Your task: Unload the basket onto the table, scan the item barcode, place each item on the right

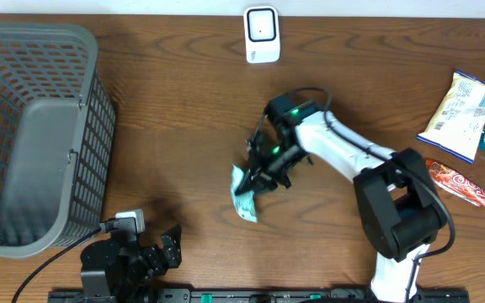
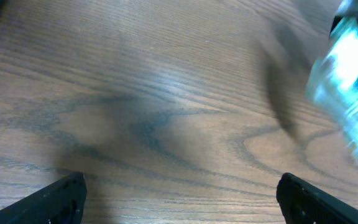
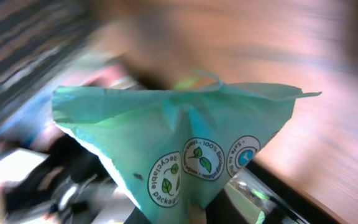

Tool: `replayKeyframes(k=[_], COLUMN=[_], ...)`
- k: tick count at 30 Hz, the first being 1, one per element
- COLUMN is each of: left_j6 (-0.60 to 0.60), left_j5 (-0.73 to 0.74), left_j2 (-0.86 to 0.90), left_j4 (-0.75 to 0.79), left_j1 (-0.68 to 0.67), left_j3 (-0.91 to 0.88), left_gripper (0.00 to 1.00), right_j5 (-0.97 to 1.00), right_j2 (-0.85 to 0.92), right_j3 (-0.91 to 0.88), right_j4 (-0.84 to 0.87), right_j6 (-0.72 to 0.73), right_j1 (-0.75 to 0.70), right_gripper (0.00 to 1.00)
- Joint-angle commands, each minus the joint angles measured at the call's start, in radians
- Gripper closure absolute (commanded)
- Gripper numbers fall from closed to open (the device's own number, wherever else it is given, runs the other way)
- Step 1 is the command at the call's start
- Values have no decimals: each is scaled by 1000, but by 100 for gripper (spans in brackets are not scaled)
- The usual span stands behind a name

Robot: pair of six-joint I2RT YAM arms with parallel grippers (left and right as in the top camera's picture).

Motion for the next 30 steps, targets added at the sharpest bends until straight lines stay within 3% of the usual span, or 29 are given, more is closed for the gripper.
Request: replayKeyframes(k=[1, 14, 23, 30], left_j6=[-9, -9, -10, -10], left_j5=[12, 13, 13, 12], left_j2=[-1, -1, -1, -1], left_j4=[-10, -10, -10, -10], left_j1=[1, 1, 1, 1], left_j3=[-4, -4, -4, -4], left_gripper=[2, 2, 2, 2], right_j5=[-475, -475, -475, -475], right_j2=[3, -37, -294, -488], right_j3=[15, 16, 16, 16], right_j4=[-5, -1, -1, -2], right_j6=[-385, -414, -863, -947], right_j1=[-38, -63, -69, -51], right_gripper=[99, 99, 99, 99])
